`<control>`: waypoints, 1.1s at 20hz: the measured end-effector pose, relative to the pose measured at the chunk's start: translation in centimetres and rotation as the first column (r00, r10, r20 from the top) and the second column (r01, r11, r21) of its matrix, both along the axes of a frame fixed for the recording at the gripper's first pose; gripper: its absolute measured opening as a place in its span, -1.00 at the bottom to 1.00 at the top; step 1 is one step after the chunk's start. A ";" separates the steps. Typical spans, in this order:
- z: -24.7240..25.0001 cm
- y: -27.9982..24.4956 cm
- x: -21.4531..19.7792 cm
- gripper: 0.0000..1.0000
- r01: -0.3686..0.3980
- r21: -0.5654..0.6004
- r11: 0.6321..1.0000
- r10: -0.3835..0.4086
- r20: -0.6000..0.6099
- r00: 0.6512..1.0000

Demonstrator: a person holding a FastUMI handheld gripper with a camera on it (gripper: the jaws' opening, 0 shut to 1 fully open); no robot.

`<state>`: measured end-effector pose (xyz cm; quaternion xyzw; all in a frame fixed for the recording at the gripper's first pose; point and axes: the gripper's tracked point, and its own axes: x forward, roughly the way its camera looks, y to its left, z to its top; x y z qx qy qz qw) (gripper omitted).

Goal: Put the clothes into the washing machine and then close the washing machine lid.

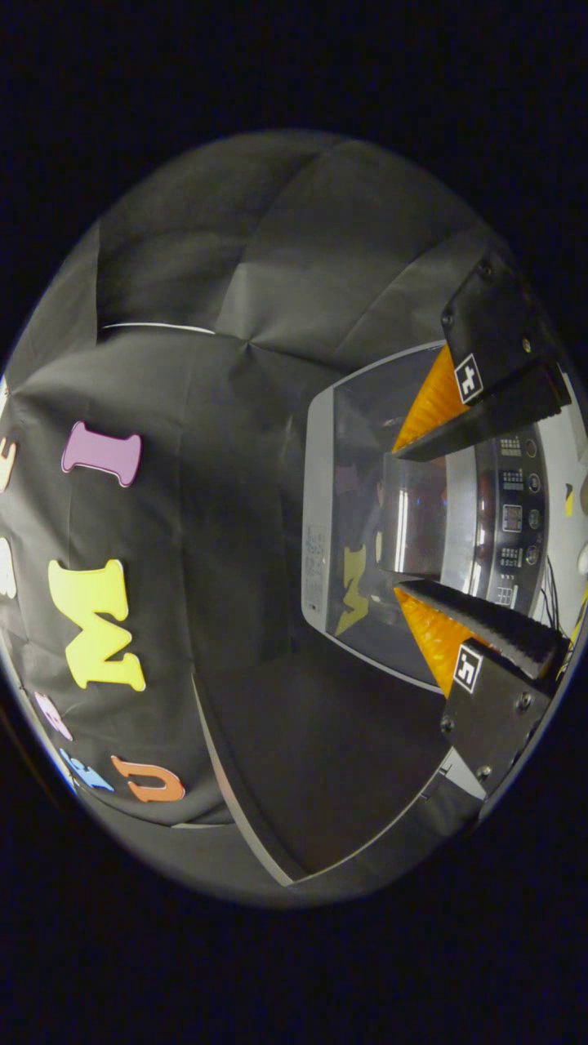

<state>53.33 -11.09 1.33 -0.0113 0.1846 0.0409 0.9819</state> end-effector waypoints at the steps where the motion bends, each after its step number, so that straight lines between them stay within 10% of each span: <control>1: 0.1 0.1 -0.8 0.85 -0.001 0.003 1.000 0.001 0.009 1.000; 22: 3.0 8.4 -37.3 0.93 0.088 0.072 0.994 -0.103 0.242 0.965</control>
